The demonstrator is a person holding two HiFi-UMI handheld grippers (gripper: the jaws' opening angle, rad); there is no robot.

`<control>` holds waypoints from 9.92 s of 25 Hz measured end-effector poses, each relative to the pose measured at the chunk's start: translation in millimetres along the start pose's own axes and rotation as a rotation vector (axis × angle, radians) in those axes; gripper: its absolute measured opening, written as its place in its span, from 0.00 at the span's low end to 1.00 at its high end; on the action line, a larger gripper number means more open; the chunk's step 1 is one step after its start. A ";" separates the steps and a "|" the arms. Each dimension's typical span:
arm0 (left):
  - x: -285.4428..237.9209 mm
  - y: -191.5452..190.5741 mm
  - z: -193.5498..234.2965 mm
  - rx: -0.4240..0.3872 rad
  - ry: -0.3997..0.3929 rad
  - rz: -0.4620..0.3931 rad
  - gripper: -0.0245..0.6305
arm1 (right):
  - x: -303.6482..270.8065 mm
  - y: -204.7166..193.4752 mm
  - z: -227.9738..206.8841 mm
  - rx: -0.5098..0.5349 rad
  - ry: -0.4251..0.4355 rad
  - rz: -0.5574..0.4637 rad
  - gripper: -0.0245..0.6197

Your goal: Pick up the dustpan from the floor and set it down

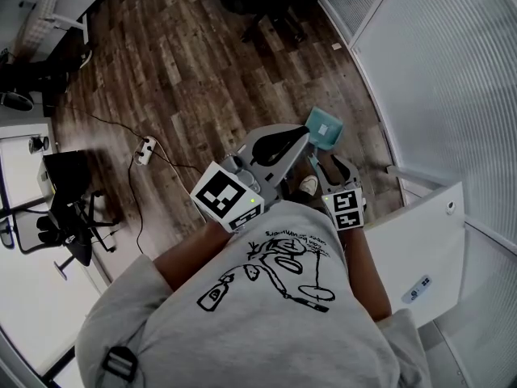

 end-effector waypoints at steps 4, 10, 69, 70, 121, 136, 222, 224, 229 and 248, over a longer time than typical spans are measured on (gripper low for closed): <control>0.2 -1.9 0.9 0.004 0.008 -0.002 0.04 | -20.5 -17.5 -3.1 0.034 0.003 0.076 0.25; 1.7 0.2 3.4 0.009 0.016 -0.003 0.04 | -47.4 -36.0 -1.0 0.082 0.038 0.151 0.26; 16.4 -41.5 16.1 0.091 0.064 0.113 0.04 | -175.1 -124.9 -11.1 -0.062 0.154 0.431 0.23; 15.8 -41.2 16.3 0.090 0.064 0.112 0.04 | -174.2 -124.0 -10.8 -0.061 0.153 0.436 0.23; -11.6 -0.2 6.4 0.032 0.025 -0.009 0.04 | -47.8 -24.0 -80.4 -0.169 0.064 0.206 0.23; -15.2 6.6 0.5 0.010 0.005 -0.023 0.04 | 50.4 42.3 -80.4 -0.224 0.065 0.089 0.23; -18.5 9.7 20.9 0.046 0.015 0.009 0.04 | 108.4 83.0 -58.8 -0.151 0.132 0.095 0.23; -15.1 8.0 21.3 0.050 0.017 0.013 0.04 | 100.5 76.1 -57.1 -0.160 0.136 0.103 0.23; -12.3 4.2 22.7 0.057 0.017 0.023 0.04 | 78.9 61.5 -56.8 -0.181 0.141 0.118 0.23; -6.3 -18.8 23.7 0.089 0.031 0.047 0.04 | 4.4 3.7 -60.3 -0.174 0.132 0.184 0.23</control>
Point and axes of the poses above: the fingertips, and each gripper's own axes: x backward along the fingers, z to its left, y out of its top, the point moved 8 cm from there along x, backward along the fingers, and after that the axes turned 13 degrees about z, right-handed, at the moved point
